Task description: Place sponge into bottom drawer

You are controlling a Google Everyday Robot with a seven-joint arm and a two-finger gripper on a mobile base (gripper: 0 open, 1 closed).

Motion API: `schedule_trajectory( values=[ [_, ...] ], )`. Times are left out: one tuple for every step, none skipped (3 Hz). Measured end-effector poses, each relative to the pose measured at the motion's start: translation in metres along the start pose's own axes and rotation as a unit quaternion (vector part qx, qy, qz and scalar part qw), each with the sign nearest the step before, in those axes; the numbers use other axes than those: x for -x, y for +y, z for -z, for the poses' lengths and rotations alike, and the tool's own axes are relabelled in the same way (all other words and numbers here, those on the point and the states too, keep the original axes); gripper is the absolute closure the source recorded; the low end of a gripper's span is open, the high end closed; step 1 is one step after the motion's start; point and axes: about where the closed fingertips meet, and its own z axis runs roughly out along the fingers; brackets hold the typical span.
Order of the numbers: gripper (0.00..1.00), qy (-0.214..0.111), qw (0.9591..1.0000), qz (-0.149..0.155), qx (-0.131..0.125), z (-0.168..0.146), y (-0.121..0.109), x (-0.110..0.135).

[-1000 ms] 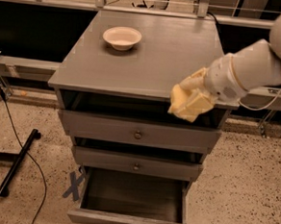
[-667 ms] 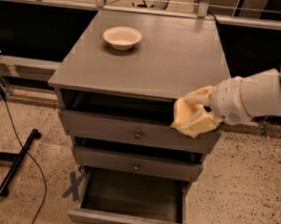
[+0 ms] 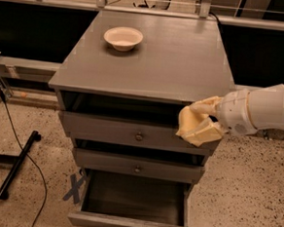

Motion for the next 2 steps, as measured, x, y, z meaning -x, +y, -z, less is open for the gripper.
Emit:
schedule_trajectory(
  values=[
    [1.00, -0.047, 0.9982, -0.037, -0.002, -0.011, 0.004, -0.035],
    [1.00, -0.093, 0.9932, -0.070, 0.000, -0.028, 0.010, -0.073]
  ],
)
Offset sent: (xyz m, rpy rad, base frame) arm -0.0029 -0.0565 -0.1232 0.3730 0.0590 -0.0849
